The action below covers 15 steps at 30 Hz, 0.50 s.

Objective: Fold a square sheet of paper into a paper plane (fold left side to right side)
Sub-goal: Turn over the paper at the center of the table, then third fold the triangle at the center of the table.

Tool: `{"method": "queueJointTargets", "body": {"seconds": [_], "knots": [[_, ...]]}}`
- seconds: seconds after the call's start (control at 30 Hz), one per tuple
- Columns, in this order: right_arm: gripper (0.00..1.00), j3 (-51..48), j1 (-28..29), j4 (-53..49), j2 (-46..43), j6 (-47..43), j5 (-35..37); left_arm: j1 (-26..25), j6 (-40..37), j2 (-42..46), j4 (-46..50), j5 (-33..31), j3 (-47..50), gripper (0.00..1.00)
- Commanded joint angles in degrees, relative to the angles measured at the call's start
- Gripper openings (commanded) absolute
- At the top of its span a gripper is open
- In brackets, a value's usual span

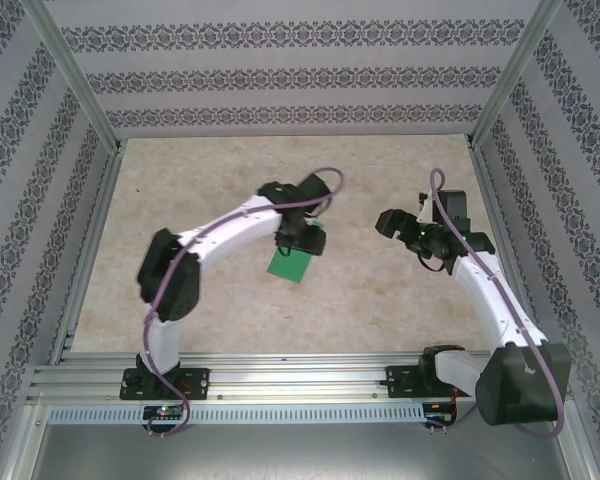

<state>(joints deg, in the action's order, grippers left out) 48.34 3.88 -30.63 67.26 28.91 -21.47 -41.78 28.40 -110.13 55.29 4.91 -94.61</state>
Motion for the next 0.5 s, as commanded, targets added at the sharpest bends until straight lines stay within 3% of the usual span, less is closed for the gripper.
{"method": "queueJointTargets", "body": {"seconds": [0.0, 0.13, 0.23, 0.47], "knots": [[0.81, -1.0, 4.1, 9.3, 5.3, 4.8, -7.7, 6.3, 3.7, 6.5, -15.0, 8.4, 11.3, 0.65], [0.72, 1.4, 11.2, 16.8, 15.6, 8.3, -9.0, 12.3, 6.5, 12.5, -23.6, 11.6, 22.7, 0.69], [0.71, 5.3, 15.4, 20.5, 23.0, 9.1, -7.2, 15.4, 9.3, 15.1, -30.1, 15.0, 29.7, 0.70], [0.70, 16.8, 20.1, 20.4, 37.0, 7.0, -5.5, 18.3, 12.8, 16.1, -37.5, 19.1, 37.3, 0.71]]}}
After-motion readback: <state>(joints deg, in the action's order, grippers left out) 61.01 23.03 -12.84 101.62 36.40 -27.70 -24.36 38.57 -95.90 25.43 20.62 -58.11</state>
